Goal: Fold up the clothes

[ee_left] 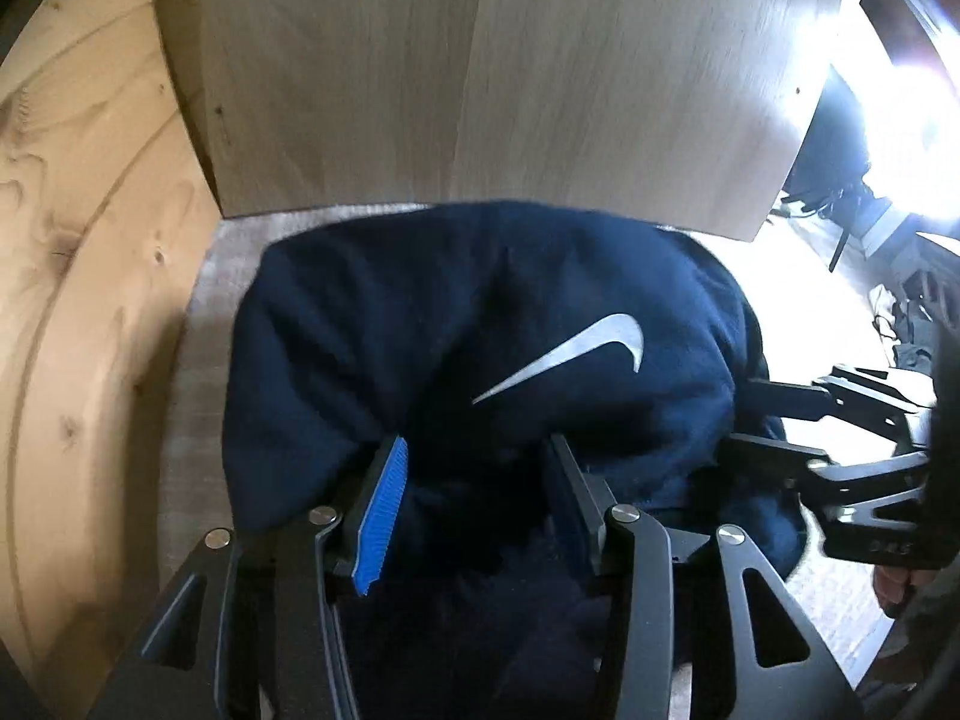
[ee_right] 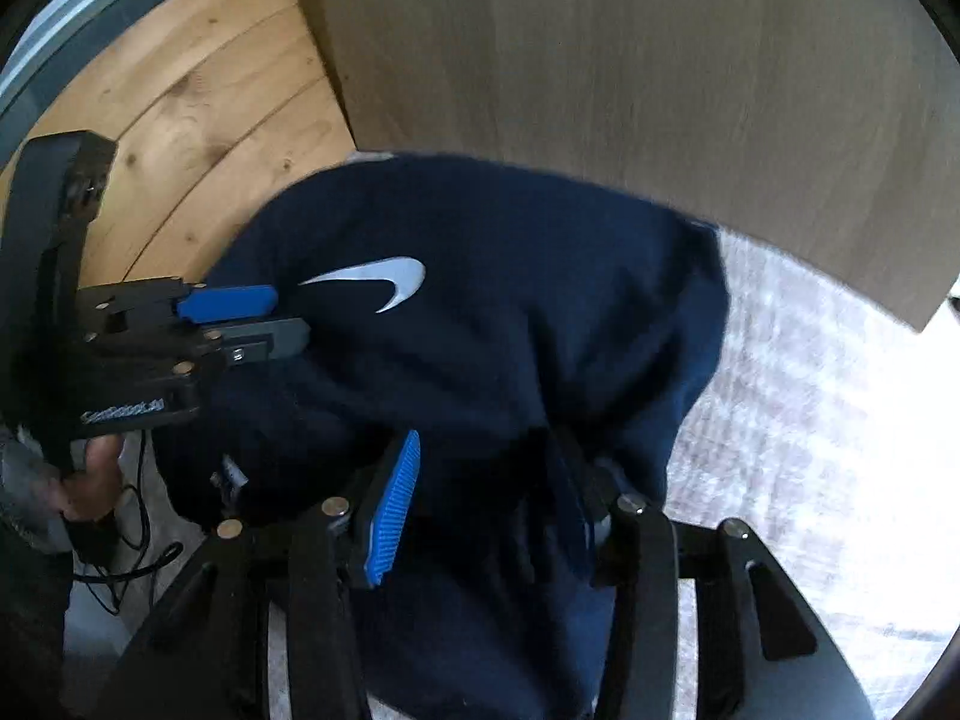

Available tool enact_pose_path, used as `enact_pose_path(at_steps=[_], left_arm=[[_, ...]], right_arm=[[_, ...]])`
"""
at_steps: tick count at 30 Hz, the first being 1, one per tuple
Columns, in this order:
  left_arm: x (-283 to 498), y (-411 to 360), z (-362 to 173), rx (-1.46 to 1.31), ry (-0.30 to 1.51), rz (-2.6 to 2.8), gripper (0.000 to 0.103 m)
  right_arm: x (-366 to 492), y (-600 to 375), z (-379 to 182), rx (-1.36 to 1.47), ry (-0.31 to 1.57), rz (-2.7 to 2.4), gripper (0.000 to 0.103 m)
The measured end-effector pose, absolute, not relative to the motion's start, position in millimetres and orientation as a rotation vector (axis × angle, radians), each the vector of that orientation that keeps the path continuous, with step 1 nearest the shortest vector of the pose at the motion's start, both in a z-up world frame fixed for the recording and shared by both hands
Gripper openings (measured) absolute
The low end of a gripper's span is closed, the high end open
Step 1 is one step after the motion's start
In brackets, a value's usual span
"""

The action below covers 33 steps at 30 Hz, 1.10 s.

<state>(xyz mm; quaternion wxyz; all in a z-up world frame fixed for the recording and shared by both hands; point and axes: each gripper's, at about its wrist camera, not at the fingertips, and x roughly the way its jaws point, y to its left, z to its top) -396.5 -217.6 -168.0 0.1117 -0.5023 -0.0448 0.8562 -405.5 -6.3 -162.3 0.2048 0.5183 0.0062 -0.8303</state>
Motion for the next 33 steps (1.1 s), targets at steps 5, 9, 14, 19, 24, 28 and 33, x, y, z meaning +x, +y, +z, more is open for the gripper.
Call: enact_pose_path(at_steps=[5,9,14,19,24,28,33], left_arm=[[-352,-220,-126,-1.362,-0.182,2.565,0.058],[-334,-206,-138,-1.386,-0.114,2.538,0.059],[-329,-198,-160,-1.526,0.001,2.543,0.052],[-279,-203,-106,-1.357,-0.105,2.604,0.062],[-236,-186,-75,-1.303,-0.094,2.671,0.074],[-203,-165,-62,-1.301,-0.066,2.714,0.076],[-156,-140,-52,-1.334,-0.102,2.746,0.076]], right_arm=[[-371,27,-114,1.325,-0.176,-2.383,0.057],[-354,35,-141,1.379,-0.293,-2.35,0.057],[-334,40,-188,1.643,-0.17,-2.288,0.057],[-281,74,-125,1.478,-0.203,-2.453,0.057],[-248,72,-79,1.344,-0.151,-2.583,0.063],[-225,63,-58,1.269,0.03,-2.685,0.071],[-178,72,-53,1.215,0.105,-2.666,0.071]])
